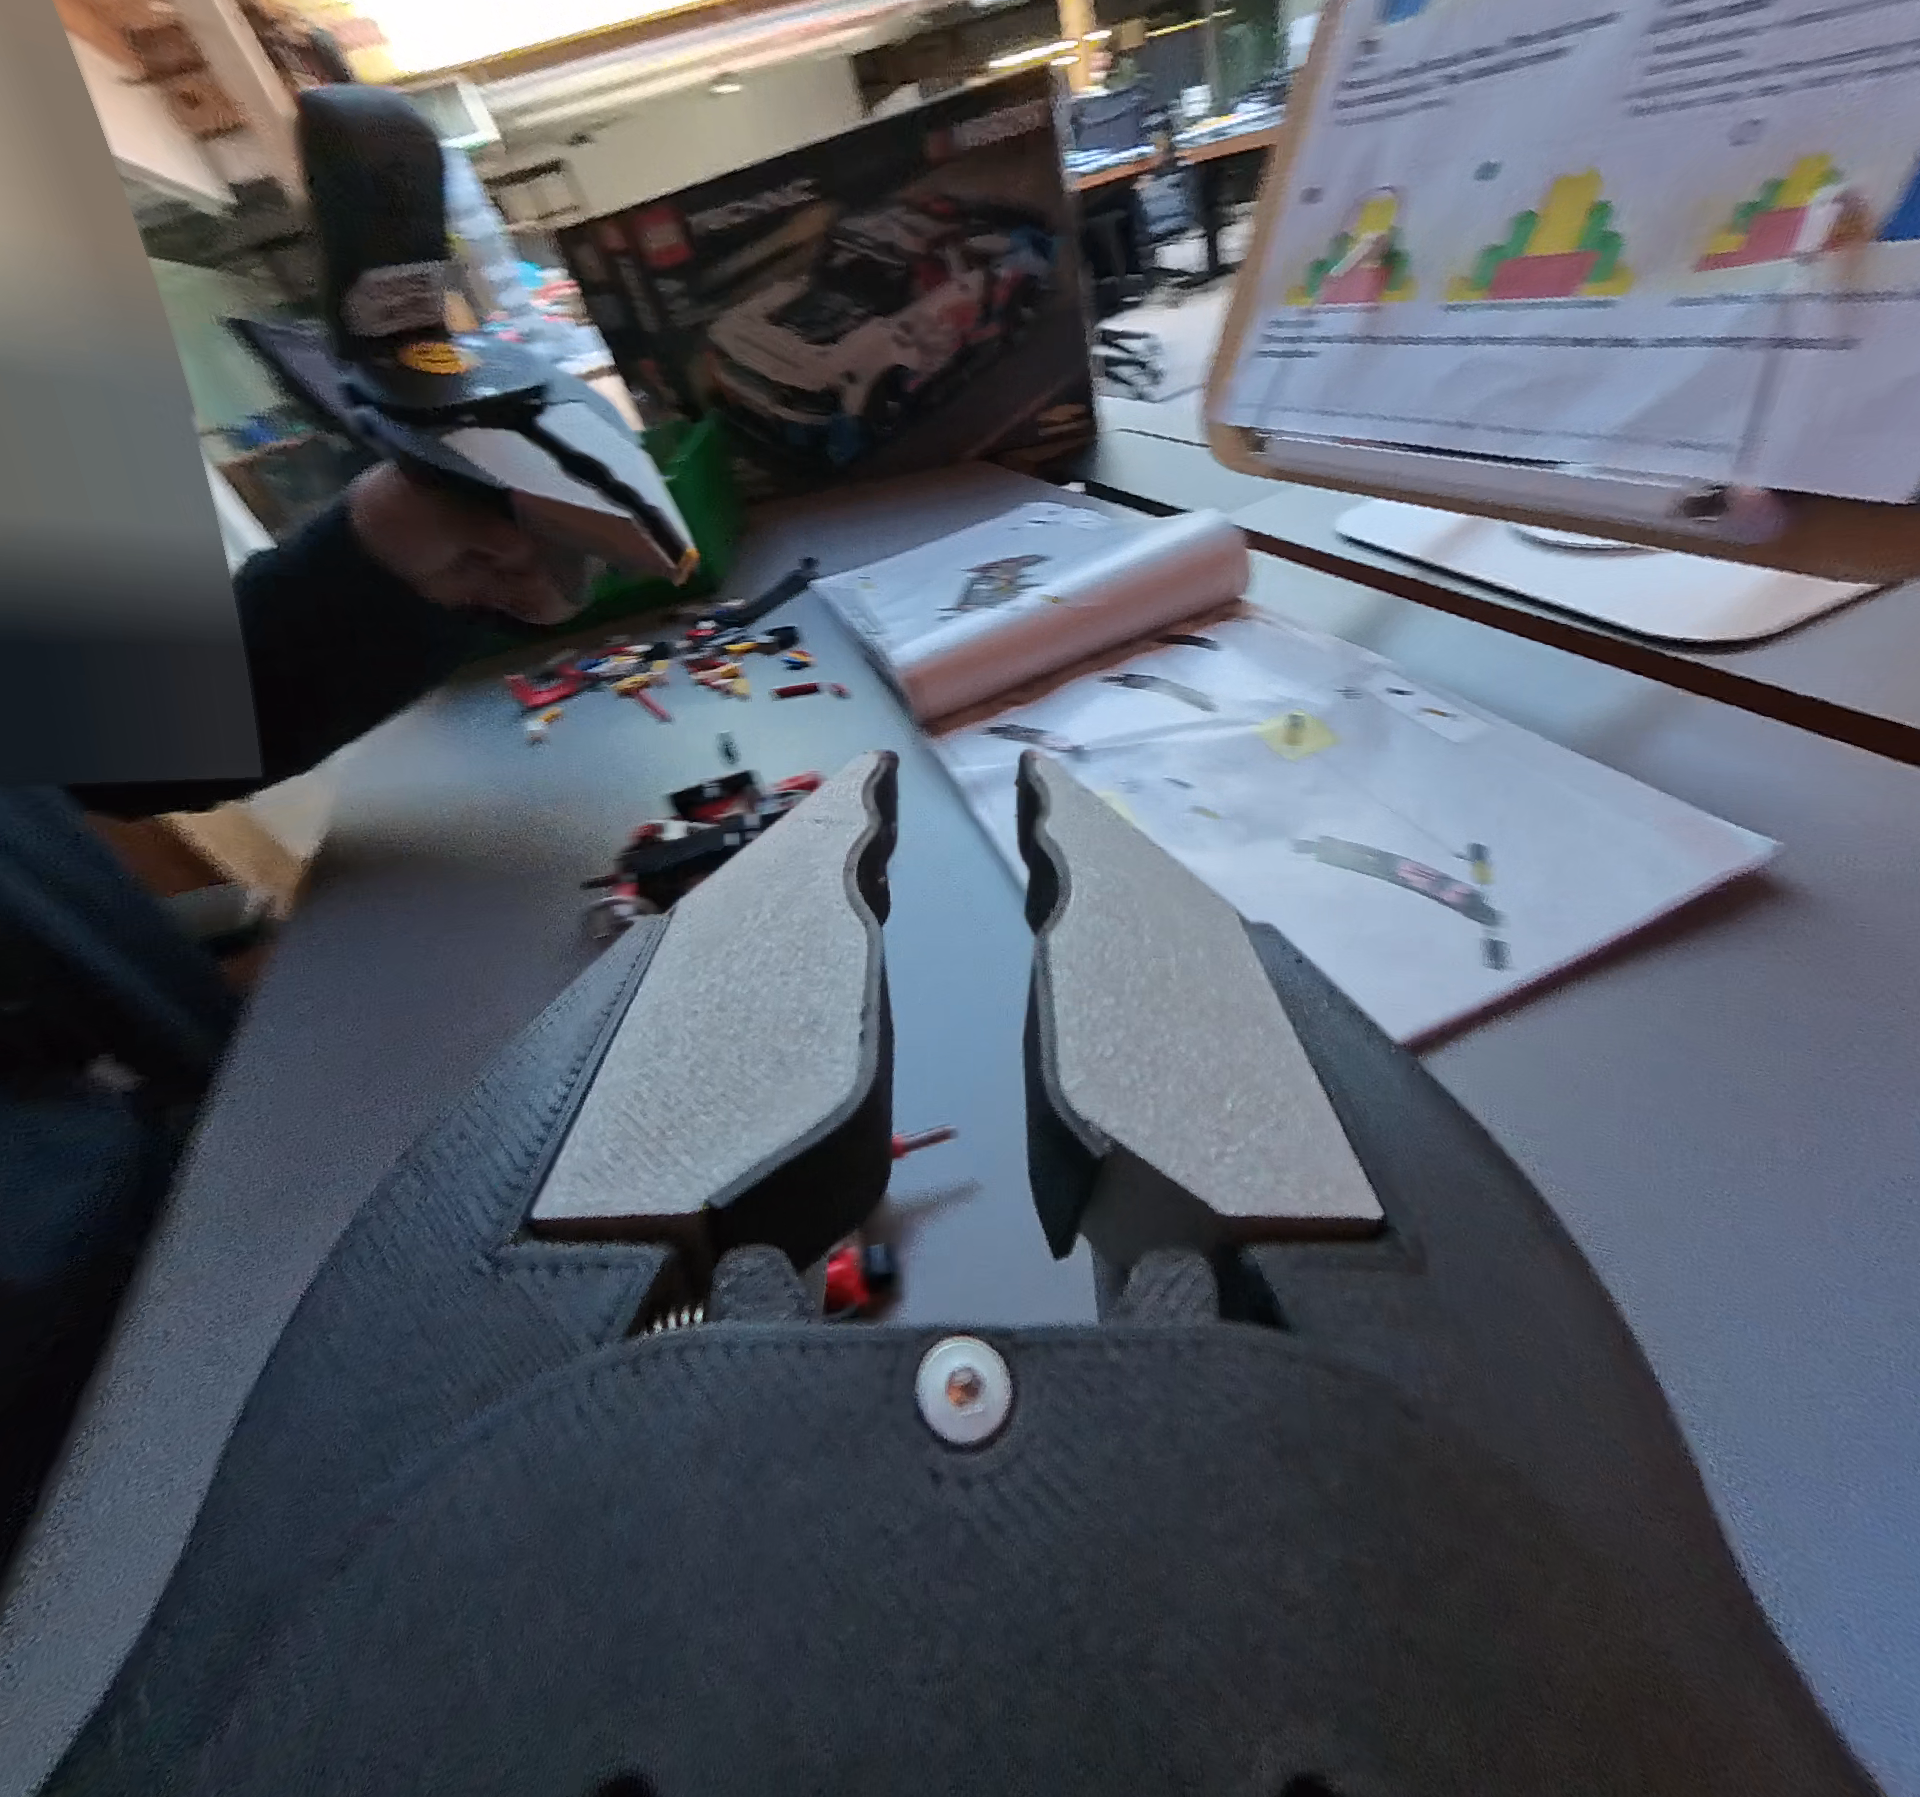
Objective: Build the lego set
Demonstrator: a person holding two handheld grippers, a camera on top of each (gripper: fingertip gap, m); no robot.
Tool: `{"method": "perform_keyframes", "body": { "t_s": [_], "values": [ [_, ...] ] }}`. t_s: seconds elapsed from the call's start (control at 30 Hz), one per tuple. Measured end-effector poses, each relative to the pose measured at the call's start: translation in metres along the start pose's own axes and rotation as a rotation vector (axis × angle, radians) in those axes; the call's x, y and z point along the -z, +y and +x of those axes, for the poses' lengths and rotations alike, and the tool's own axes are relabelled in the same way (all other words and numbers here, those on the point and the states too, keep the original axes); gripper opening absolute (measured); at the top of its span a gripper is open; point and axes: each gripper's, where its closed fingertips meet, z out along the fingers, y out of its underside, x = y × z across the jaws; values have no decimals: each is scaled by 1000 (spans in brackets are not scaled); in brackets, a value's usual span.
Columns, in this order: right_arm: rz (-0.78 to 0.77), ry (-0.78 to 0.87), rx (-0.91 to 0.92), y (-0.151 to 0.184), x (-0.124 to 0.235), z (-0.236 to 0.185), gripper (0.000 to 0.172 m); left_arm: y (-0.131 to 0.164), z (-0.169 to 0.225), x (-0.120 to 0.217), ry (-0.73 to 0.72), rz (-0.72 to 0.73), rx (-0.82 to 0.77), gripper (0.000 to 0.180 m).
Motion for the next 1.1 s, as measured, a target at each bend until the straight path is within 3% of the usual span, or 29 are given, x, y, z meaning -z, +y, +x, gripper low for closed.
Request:
{"method": "perform_keyframes", "body": {
  "t_s": [0.1,0.2,0.3,0.47,0.6,0.73,0.93,1.1],
  "values": [
    [-38,-127,-28,3,6,-31,20,-27,77,-35,283,52,137,0],
    [-64,-273,-71,9,19,-65,14,-25,127,-76,420,-18,211,1],
    [-112,-345,-119,24,34,-87,15,-22,158,-103,463,-66,228,1],
    [-129,-336,-215,47,52,-90,10,-19,182,-124,478,-105,285,1],
    [-107,-402,-317,48,58,-97,12,-18,193,-131,494,-123,355,2],
    [-122,-379,-295,51,64,-98,11,-26,200,-134,536,-98,438,1],
    [-108,-402,-325,55,68,-101,12,-29,209,-137,550,-94,434,1],
    [-138,-427,-312,60,68,-107,1,-31,211,-137,565,-94,440,1]
  ]
}}
